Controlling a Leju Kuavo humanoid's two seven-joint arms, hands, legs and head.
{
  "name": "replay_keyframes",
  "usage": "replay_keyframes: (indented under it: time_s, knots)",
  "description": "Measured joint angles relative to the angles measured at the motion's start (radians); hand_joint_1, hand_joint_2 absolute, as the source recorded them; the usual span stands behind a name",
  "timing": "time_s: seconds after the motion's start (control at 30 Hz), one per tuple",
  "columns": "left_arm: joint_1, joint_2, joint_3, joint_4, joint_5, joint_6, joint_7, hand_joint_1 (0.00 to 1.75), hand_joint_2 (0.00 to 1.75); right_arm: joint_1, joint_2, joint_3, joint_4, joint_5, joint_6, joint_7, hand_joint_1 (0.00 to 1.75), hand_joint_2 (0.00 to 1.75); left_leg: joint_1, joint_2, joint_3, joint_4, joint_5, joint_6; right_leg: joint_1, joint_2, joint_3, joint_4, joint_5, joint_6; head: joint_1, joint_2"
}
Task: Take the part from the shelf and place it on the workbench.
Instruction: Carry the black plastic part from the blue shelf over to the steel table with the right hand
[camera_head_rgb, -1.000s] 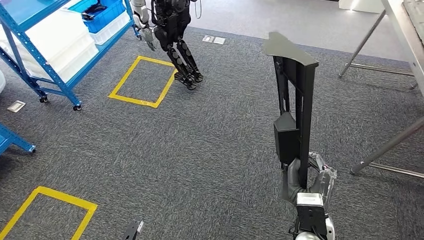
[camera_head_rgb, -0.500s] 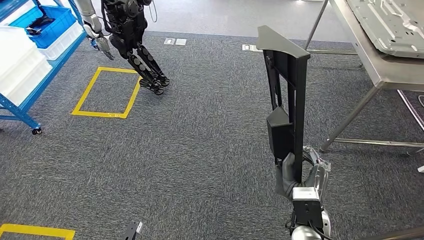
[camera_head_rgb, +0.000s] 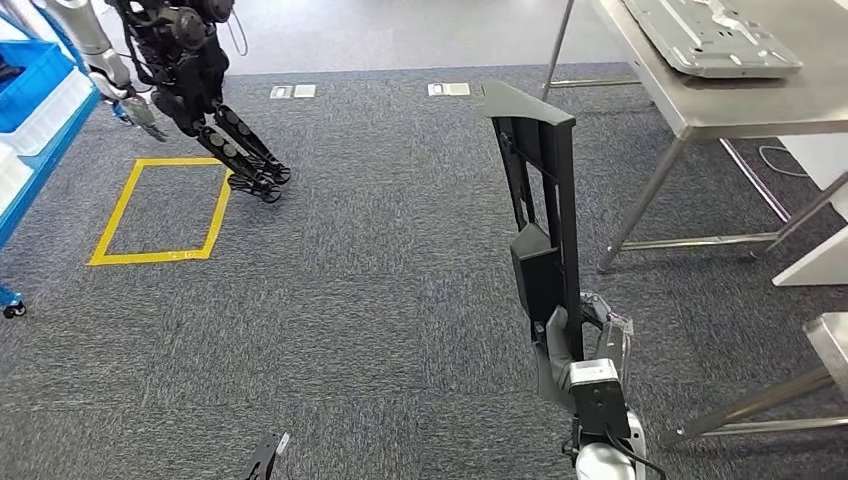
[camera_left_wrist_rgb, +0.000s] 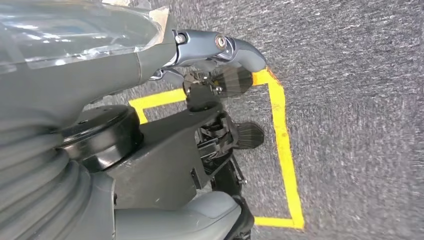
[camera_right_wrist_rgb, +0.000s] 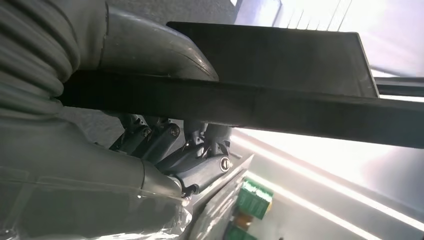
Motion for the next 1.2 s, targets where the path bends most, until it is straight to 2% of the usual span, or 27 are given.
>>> replay_keyframes:
  time_s: [0.03,0.07,0.1,0.13,0.2,0.23,0.27,0.3,0.33,0.4,0.43,0.47,0.53,0.57,0.63,0.7,0.73,0.77,0.8,0.83,0.9,0.93,0.97,1.0,1.07,1.13,1.2]
  knots:
    - [-0.002,0.000,0.000,0.000,0.000,0.000,0.000,0.00,1.75,-0.001,0.000,0.000,0.005,0.000,0.001,0.000,1.75,1.75,0.002,0.009,0.001,-0.001,-0.001,-0.005,0.000,0.013,-0.002,-0.001,0.003,-0.007,-0.001,0.000]
    - [-0.004,0.000,0.000,0.000,-0.001,0.000,0.001,0.00,1.75,-0.001,0.000,0.000,0.008,0.000,0.002,-0.001,1.75,1.75,0.006,0.006,0.001,0.004,-0.008,-0.011,-0.002,0.025,-0.003,-0.003,0.006,-0.013,-0.002,0.000]
    - [-0.005,-0.001,0.000,0.000,-0.001,0.000,0.001,0.00,1.75,-0.002,0.001,-0.001,0.011,0.000,0.002,-0.001,1.75,1.75,0.009,-0.010,-0.004,0.023,-0.024,-0.017,-0.004,0.037,-0.002,-0.005,0.008,-0.020,-0.004,0.000]
    - [-0.006,-0.001,0.000,0.000,-0.001,0.000,0.001,0.00,1.75,-0.004,0.002,0.000,0.014,0.000,0.003,-0.001,1.75,1.75,0.012,-0.034,-0.020,0.063,-0.051,-0.021,-0.007,0.048,-0.001,-0.007,0.011,-0.027,-0.007,0.000]
    - [-0.004,-0.001,-0.001,0.000,-0.001,0.001,0.002,0.00,1.75,-0.006,0.005,0.000,0.019,0.001,0.004,-0.003,1.75,1.75,0.015,-0.082,-0.084,0.201,-0.122,-0.025,-0.007,0.071,-0.001,-0.007,0.012,-0.034,-0.014,0.000]
    - [-0.003,0.000,-0.001,0.000,-0.001,0.001,0.002,0.00,1.75,-0.006,0.005,0.000,0.022,0.002,0.005,-0.004,1.75,1.75,0.015,-0.091,-0.117,0.266,-0.146,-0.025,-0.006,0.083,-0.001,-0.007,0.012,-0.035,-0.015,0.000]
    - [-0.002,0.000,-0.001,0.000,-0.001,0.002,0.003,0.00,1.75,-0.005,0.005,0.000,0.025,0.004,0.005,-0.005,1.75,1.75,0.015,-0.095,-0.139,0.302,-0.150,-0.025,-0.004,0.097,-0.001,-0.007,0.012,-0.035,-0.015,0.000]
    - [-0.001,0.000,-0.001,0.000,-0.001,0.002,0.004,0.00,1.75,-0.005,0.005,0.000,0.026,0.008,0.004,-0.005,1.75,1.75,0.015,-0.097,-0.141,0.296,-0.132,-0.023,-0.003,0.110,0.000,-0.006,0.012,-0.035,-0.015,0.000]
    - [-0.001,0.000,-0.001,0.000,-0.001,0.003,0.004,0.00,1.75,-0.004,0.004,0.000,0.027,0.015,0.003,-0.005,1.75,1.75,0.015,-0.101,-0.124,0.250,-0.097,-0.020,-0.003,0.123,0.002,-0.005,0.012,-0.035,-0.015,0.000]
    - [-0.001,0.002,-0.001,0.000,-0.001,0.001,0.005,0.00,1.75,-0.005,0.004,0.000,0.026,0.036,-0.006,-0.003,1.75,1.75,0.018,-0.132,-0.061,0.109,-0.022,-0.015,0.000,0.147,0.003,-0.002,0.011,-0.033,-0.015,0.000]
    - [-0.001,0.003,-0.001,0.000,-0.001,0.000,0.006,0.00,1.75,-0.006,0.003,0.000,0.024,0.053,-0.016,0.001,1.75,1.75,0.019,-0.148,-0.038,0.057,-0.001,-0.013,0.001,0.158,0.001,-0.001,0.011,-0.031,-0.014,0.000]
    - [-0.001,0.005,-0.001,0.000,-0.001,-0.002,0.008,0.00,1.75,-0.008,0.000,0.000,0.019,0.075,-0.029,0.006,1.75,1.75,0.018,-0.158,-0.026,0.029,0.006,-0.011,0.002,0.167,-0.002,0.000,0.012,-0.027,-0.014,0.000]
    - [-0.002,0.005,-0.001,0.000,-0.001,-0.006,0.012,0.00,1.75,-0.011,-0.012,-0.005,0.004,0.133,-0.064,0.023,1.75,1.75,0.014,-0.149,-0.025,0.020,0.007,-0.002,0.000,0.183,-0.013,-0.002,0.017,-0.016,-0.013,0.000]
    - [-0.003,0.005,-0.001,0.000,-0.001,-0.006,0.013,0.00,1.75,-0.014,-0.022,-0.009,-0.005,0.169,-0.081,0.033,1.75,1.75,0.013,-0.139,-0.025,0.017,0.011,0.005,-0.001,0.178,-0.019,0.002,0.015,-0.012,-0.014,0.000]
    - [-0.003,0.005,0.000,0.000,-0.002,-0.003,0.011,0.00,1.75,-0.029,-0.045,-0.022,-0.026,0.230,-0.109,0.053,1.75,1.75,0.013,-0.118,-0.025,0.010,0.018,0.021,0.000,0.135,-0.049,0.054,-0.013,-0.010,-0.011,0.000]
    - [0.000,0.005,0.000,0.000,-0.003,-0.001,0.008,0.00,1.75,-0.054,-0.068,-0.037,-0.044,0.271,-0.121,0.069,1.75,1.75,0.010,-0.094,-0.026,0.008,0.019,0.028,0.002,0.090,-0.108,0.182,-0.071,-0.016,-0.007,0.000]
    - [0.002,0.005,0.000,0.000,-0.004,-0.002,0.008,0.00,1.75,-0.069,-0.080,-0.045,-0.051,0.290,-0.123,0.076,1.75,1.75,0.008,-0.080,-0.027,0.008,0.018,0.030,0.001,0.084,-0.141,0.252,-0.096,-0.015,-0.005,0.000]
    - [0.003,0.005,0.000,0.000,-0.006,-0.003,0.009,0.00,1.75,-0.083,-0.091,-0.053,-0.055,0.306,-0.124,0.082,1.75,1.75,0.008,-0.067,-0.027,0.008,0.018,0.030,0.000,0.081,-0.160,0.295,-0.108,-0.012,-0.004,0.000]
    - [0.002,0.005,0.000,0.000,-0.008,-0.006,0.012,0.00,1.75,-0.099,-0.101,-0.060,-0.057,0.323,-0.124,0.089,1.75,1.75,0.008,-0.055,-0.028,0.009,0.018,0.030,0.000,0.078,-0.161,0.301,-0.106,-0.005,-0.003,0.000]
    - [0.000,0.005,0.000,0.000,-0.009,-0.009,0.014,0.00,1.75,-0.115,-0.110,-0.066,-0.057,0.338,-0.124,0.094,1.75,1.75,0.007,-0.043,-0.027,0.009,0.017,0.030,-0.001,0.073,-0.141,0.267,-0.090,0.004,-0.002,0.000]
    - [-0.005,0.005,0.000,0.000,-0.010,-0.011,0.020,0.00,1.75,-0.146,-0.126,-0.074,-0.057,0.368,-0.128,0.105,1.75,1.75,0.005,-0.023,-0.025,0.010,0.015,0.026,-0.001,0.040,-0.059,0.119,-0.039,0.017,0.001,0.000]
    - [-0.006,0.005,0.000,0.000,-0.010,-0.011,0.020,0.00,1.75,-0.160,-0.131,-0.075,-0.055,0.383,-0.131,0.111,1.75,1.75,0.002,-0.015,-0.025,0.012,0.012,0.022,0.000,0.024,-0.025,0.057,-0.019,0.018,0.003,0.000]
    - [-0.007,0.005,0.000,0.000,-0.010,-0.011,0.020,0.00,1.75,-0.177,-0.136,-0.076,-0.053,0.401,-0.135,0.118,1.75,1.75,-0.002,-0.006,-0.025,0.014,0.010,0.018,0.002,0.013,-0.004,0.018,-0.006,0.015,0.003,0.000]
    - [-0.007,0.005,0.000,0.000,-0.010,-0.009,0.019,0.00,1.75,-0.196,-0.142,-0.076,-0.049,0.424,-0.139,0.127,1.75,1.75,-0.005,0.002,-0.025,0.016,0.009,0.015,0.003,0.013,0.000,0.006,-0.002,0.009,0.002,0.000]
    - [-0.009,0.003,0.000,0.000,-0.010,-0.005,0.016,0.00,1.75,-0.238,-0.157,-0.076,-0.033,0.478,-0.149,0.151,1.75,1.75,-0.004,0.017,-0.025,0.018,0.005,0.008,0.001,0.037,-0.005,0.005,0.004,-0.002,-0.002,0.000]
    - [-0.012,0.000,-0.001,0.000,-0.011,-0.003,0.014,0.00,1.75,-0.283,-0.175,-0.076,-0.012,0.534,-0.158,0.179,1.75,1.75,0.003,-0.016,-0.038,0.057,-0.023,-0.001,-0.005,0.057,-0.005,0.003,0.009,-0.014,-0.004,0.000]
    - [-0.012,-0.001,-0.001,0.000,-0.011,-0.002,0.014,0.00,1.75,-0.325,-0.187,-0.071,0.016,0.589,-0.165,0.208,1.75,1.75,0.009,-0.072,-0.091,0.173,-0.084,-0.009,-0.007,0.076,-0.005,0.002,0.011,-0.024,-0.009,0.000]
